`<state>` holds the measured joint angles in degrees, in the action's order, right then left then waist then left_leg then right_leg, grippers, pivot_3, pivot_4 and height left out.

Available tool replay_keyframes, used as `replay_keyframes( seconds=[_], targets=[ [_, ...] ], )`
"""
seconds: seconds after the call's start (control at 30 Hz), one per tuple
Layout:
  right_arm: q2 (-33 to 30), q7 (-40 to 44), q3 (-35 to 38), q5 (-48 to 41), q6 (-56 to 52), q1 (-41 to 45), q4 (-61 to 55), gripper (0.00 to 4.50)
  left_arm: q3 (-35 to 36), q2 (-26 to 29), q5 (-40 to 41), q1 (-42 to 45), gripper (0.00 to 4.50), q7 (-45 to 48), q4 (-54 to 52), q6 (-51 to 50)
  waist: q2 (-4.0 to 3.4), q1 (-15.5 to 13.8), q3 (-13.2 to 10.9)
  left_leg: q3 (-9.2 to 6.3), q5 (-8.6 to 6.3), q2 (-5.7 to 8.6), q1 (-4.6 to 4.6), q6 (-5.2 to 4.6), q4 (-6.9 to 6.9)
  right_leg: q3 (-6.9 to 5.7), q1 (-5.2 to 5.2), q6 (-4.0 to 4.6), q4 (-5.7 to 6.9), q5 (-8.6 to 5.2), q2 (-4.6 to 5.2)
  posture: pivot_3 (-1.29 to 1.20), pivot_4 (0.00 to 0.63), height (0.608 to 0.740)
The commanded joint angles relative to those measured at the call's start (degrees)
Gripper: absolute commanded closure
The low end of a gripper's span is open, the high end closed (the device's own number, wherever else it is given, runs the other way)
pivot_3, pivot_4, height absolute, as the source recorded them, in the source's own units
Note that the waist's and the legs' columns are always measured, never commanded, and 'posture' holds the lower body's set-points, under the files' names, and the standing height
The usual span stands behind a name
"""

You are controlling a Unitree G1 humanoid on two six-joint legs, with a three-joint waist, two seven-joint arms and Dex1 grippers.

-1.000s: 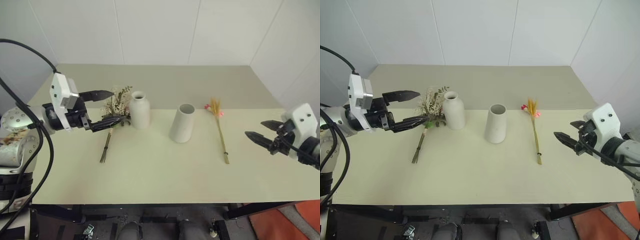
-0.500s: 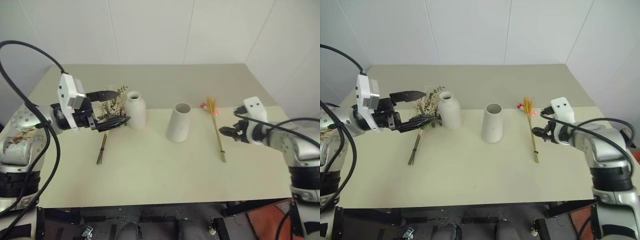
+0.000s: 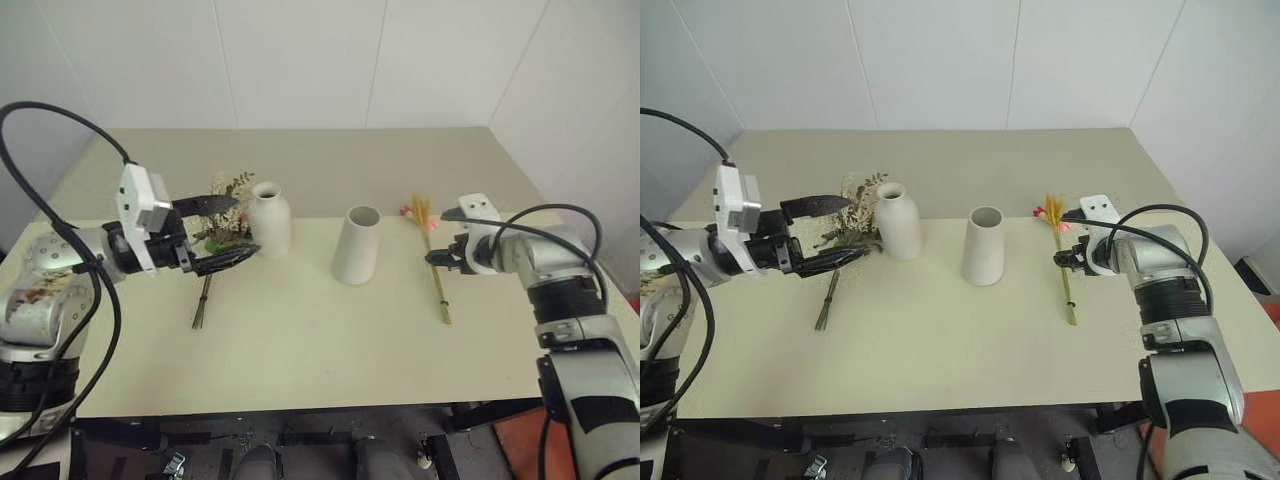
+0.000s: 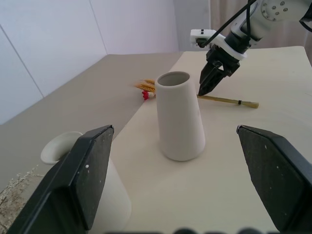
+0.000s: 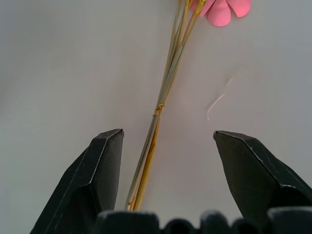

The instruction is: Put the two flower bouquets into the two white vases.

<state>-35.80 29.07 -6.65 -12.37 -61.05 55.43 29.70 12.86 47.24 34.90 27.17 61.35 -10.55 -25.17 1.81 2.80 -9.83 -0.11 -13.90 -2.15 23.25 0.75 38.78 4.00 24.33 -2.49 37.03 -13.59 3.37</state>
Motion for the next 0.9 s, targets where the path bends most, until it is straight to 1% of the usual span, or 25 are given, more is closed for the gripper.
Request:
replay_keyframes(
  seconds=[0.03, 0.1, 0.13, 0.17, 0.23, 0.43, 0.47, 0.53, 0.6, 0.67, 0.73, 0.8, 0.87, 0.9],
  targets=[
    [0.76, 1.82, -0.79, 2.29, 4.00, 3.05, 4.25, 0.96, 1.77, 0.97, 0.55, -0.92, 0.10, -0.61, -2.12, -0.12, 0.00, -0.06, 0.00, 0.00, 0.00, 0.00, 0.00, 0.00, -0.01, 0.00, 0.00, 0.00, 0.00, 0.00, 0.00, 0.00, 0.150, 0.740],
    [1.54, 2.61, -1.59, 3.48, 5.41, 4.14, 7.38, 0.96, 1.95, 1.05, 0.68, -1.48, 0.10, -0.88, -2.61, -0.17, 0.00, -0.09, 0.00, 0.00, 0.00, 0.00, 0.01, 0.00, 0.00, -0.01, 0.00, 0.00, 0.00, 0.00, 0.00, 0.00, 0.150, 0.740],
    [1.85, 3.04, -2.02, 4.09, 5.98, 4.66, 8.83, 1.35, 2.15, 1.10, 0.83, -1.81, 0.07, -1.01, -2.91, -0.25, 0.00, -0.11, 0.00, 0.00, 0.00, -0.01, 0.02, 0.00, 0.00, -0.01, 0.00, 0.00, -0.01, 0.00, 0.00, 0.00, 0.150, 0.740],
    [2.10, 3.43, -2.30, 4.60, 6.41, 5.15, 10.08, 1.55, 2.35, 1.17, 0.96, -2.14, 0.07, -1.11, -3.17, -0.30, 0.00, -0.14, 0.00, 0.00, 0.00, 0.00, 0.01, 0.00, 0.00, -0.01, 0.00, 0.00, -0.01, 0.00, 0.00, 0.00, 0.150, 0.740],
    [2.41, 4.59, -2.43, 5.21, 6.90, 6.04, 12.12, 2.21, 2.79, 1.28, 1.28, -2.74, 0.07, -1.47, -3.71, -0.56, -0.01, -0.20, 0.00, 0.00, 0.00, 0.00, 0.02, 0.00, -0.01, -0.01, 0.00, 0.00, -0.01, 0.00, 0.01, 0.00, 0.150, 0.740],
    [3.24, 4.67, -1.76, 7.37, 8.89, 8.08, 17.05, 4.36, 3.31, 1.53, 1.40, -3.72, 0.07, -2.47, -4.49, -0.84, -0.01, -0.14, 0.00, 0.00, 0.00, -0.01, 0.00, 0.00, -0.01, -0.01, 0.00, 0.00, 0.00, 0.00, 0.00, 0.00, 0.150, 0.740],
    [3.35, 4.38, -1.55, 7.71, 9.13, 8.28, 17.54, 4.47, 3.31, 1.55, 1.39, -3.79, 0.07, -2.57, -4.53, -0.82, -0.01, -0.14, 0.00, 0.00, 0.00, -0.01, 0.00, 0.00, -0.01, -0.01, 0.00, 0.00, 0.00, 0.00, 0.00, 0.00, 0.150, 0.740],
    [3.55, 3.10, -0.75, 8.15, 9.50, 8.62, 18.10, 4.47, 3.34, 1.60, 1.33, -3.91, 0.07, -2.65, -4.51, -0.72, -0.01, -0.14, 0.00, 0.00, 0.00, 0.00, 0.00, 0.00, -0.01, -0.01, 0.00, 0.00, 0.00, 0.00, 0.00, 0.00, 0.150, 0.740],
    [3.69, -1.45, 2.13, 8.26, 12.04, 8.21, 16.75, 4.47, 3.33, 1.64, 1.25, -3.96, 0.07, -2.73, -4.52, -0.63, -0.01, -0.14, -0.01, 0.00, 0.00, -0.01, 0.00, 0.00, -0.01, -0.01, 0.00, 0.00, 0.00, 0.00, 0.00, 0.00, 0.150, 0.740],
    [4.01, -7.23, 6.22, 7.87, 17.11, 6.93, 13.58, 4.47, 3.26, 1.64, 1.19, -3.90, 0.07, -2.84, -4.52, -0.55, -0.01, -0.16, -0.01, 0.00, 0.00, 0.00, 0.01, 0.00, -0.02, -0.01, 0.01, 0.00, 0.01, 0.00, 0.00, 0.00, 0.150, 0.740],
    [4.67, -13.99, 11.50, 7.64, 31.10, 3.23, 5.28, 4.47, 3.12, 1.68, 1.04, -3.68, 0.07, -2.95, -4.44, -0.48, -0.01, -0.26, -0.01, 0.00, 0.00, -0.01, 0.02, 0.01, -0.03, -0.01, 0.02, 0.00, 0.01, 0.00, 0.01, 0.00, 0.150, 0.740],
    [5.99, -18.07, 17.31, 5.45, 39.99, 1.38, -2.43, 4.47, 3.06, 1.76, 1.00, -3.48, 0.07, -2.92, -4.20, -0.47, -0.04, -0.22, -0.03, -0.01, 0.00, 0.00, 0.08, 0.00, -0.05, -0.02, 0.08, 0.00, 0.00, 0.00, 0.02, 0.00, 0.150, 0.740],
    [8.26, -19.72, 22.82, 0.44, 39.37, 2.30, -9.00, 4.47, 2.86, 1.87, 0.94, -3.15, 0.07, -2.68, -3.73, -0.36, -0.06, -0.10, -0.04, -0.01, 0.00, 0.00, 0.12, 0.01, -0.06, 0.00, 0.13, -0.01, 0.04, 0.00, 0.02, 0.00, 0.150, 0.740],
    [9.57, -18.83, 24.90, -2.82, 39.61, 2.50, -12.52, 4.47, 2.62, 1.86, 0.86, -2.87, 0.07, -2.57, -3.49, -0.31, -0.06, 0.00, -0.04, 0.00, 0.00, -0.01, 0.11, 0.01, -0.06, 0.02, 0.15, -0.01, 0.06, 0.01, 0.02, 0.00, 0.150, 0.740]
  ],
)
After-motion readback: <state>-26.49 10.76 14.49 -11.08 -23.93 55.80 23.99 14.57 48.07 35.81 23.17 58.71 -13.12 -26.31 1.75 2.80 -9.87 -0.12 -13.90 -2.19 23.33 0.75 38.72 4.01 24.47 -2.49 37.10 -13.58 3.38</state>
